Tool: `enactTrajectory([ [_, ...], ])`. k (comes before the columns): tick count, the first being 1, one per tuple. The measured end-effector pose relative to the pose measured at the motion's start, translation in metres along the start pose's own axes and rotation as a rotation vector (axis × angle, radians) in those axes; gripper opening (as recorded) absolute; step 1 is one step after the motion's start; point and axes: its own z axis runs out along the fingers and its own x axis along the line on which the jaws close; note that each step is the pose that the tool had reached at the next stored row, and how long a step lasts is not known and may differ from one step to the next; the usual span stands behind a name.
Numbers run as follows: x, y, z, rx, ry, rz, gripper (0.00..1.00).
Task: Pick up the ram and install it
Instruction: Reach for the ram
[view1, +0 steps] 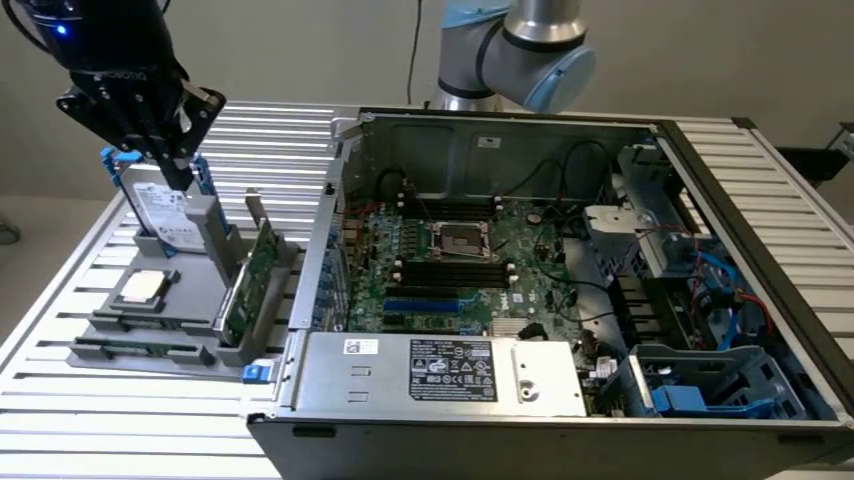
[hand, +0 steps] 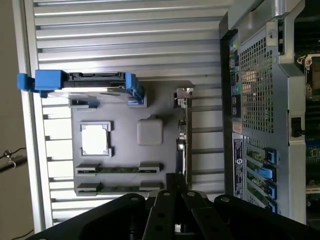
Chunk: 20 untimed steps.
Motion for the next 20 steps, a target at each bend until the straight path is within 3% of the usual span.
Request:
enactTrajectory([
  [20,0.044,-0.0310,0.0107,0.0105,0.0117,0.000,0.11],
])
